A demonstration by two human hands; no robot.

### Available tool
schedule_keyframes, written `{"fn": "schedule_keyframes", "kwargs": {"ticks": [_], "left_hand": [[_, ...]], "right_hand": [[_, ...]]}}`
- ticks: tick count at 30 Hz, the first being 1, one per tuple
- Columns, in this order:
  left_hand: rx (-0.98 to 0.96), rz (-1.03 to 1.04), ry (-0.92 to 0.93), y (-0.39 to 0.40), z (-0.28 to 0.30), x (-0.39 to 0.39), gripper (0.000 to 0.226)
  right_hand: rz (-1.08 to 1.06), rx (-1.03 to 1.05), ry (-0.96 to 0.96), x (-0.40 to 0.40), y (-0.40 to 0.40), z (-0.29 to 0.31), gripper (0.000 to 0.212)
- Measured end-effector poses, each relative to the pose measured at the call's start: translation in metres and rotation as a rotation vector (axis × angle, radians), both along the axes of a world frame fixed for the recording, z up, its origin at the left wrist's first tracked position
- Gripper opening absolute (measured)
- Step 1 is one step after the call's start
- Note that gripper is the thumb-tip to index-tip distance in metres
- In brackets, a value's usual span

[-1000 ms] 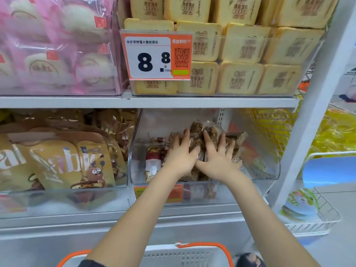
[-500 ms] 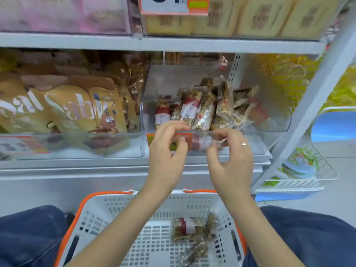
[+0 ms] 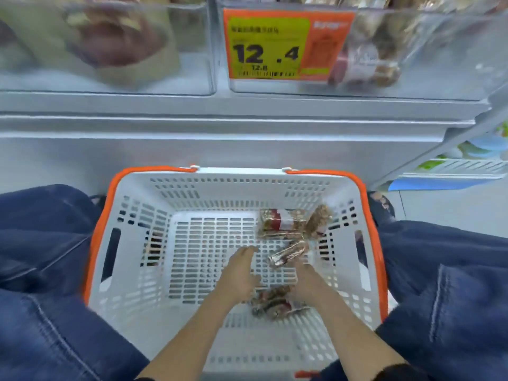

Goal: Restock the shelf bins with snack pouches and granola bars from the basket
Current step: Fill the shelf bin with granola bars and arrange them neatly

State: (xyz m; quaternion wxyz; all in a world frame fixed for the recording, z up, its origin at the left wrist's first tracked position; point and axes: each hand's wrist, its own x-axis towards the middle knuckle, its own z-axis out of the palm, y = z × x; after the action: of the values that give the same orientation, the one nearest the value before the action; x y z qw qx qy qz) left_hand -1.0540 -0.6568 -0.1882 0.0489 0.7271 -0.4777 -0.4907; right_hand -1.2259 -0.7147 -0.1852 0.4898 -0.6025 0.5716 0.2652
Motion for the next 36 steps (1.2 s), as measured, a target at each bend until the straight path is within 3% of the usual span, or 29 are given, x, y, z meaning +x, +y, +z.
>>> {"fn": "schedule_keyframes", "kwargs": {"ticks": [2,5,7,12,15,19,24,27,29,34,36], "left_hand": [[-0.159,-0.072,-0.103,-0.02,0.0,0.002,0.068],[-0.276,-0.265,-0.197,-0.063,-0.005,0.0,0.078],[-0.313,-0.394,-0.264,-0.088,-0.012,-0.006,0.081],[-0.216,-0.584,-0.455,-0.12,-0.034,-0.017,0.077],[-0.202,-0.661,-0.577,-0.122,-0.037,-0.019,0.078],[-0.239,-0.705,-0.673,-0.121,-0.042,-0.021,0.086],[-0.173,-0.571,-0.604,-0.117,-0.047,-0.029,0.071],[-0.219,-0.58,-0.588,-0.114,-0.05,-0.021,0.074],[-0.18,-0.533,-0.472,-0.11,-0.052,-0.014,0.073],[0.076,-0.223,-0.222,-0.087,-0.043,-0.01,0.079],[0.173,0.04,-0.023,-0.076,-0.038,-0.01,0.064]], "right_hand": [[0.186,0.031,0.004,-0.006,0.019,-0.005,0.07],[0.768,-0.132,0.079,-0.008,0.021,-0.012,0.081],[0.899,-0.242,0.056,-0.009,0.02,-0.021,0.08],[0.908,-0.196,0.065,-0.004,0.012,-0.036,0.073],[0.935,-0.191,0.086,0.0,0.01,-0.038,0.08],[0.803,-0.115,0.05,0.004,0.01,-0.037,0.087],[0.813,-0.057,0.078,0.005,0.013,-0.033,0.091],[0.801,-0.009,0.083,0.005,0.015,-0.03,0.081],[0.722,0.049,0.051,0.005,0.013,-0.024,0.079],[0.455,0.089,0.015,0.007,0.006,-0.009,0.089],[0.358,0.108,0.003,0.009,0.004,-0.003,0.09]]}}
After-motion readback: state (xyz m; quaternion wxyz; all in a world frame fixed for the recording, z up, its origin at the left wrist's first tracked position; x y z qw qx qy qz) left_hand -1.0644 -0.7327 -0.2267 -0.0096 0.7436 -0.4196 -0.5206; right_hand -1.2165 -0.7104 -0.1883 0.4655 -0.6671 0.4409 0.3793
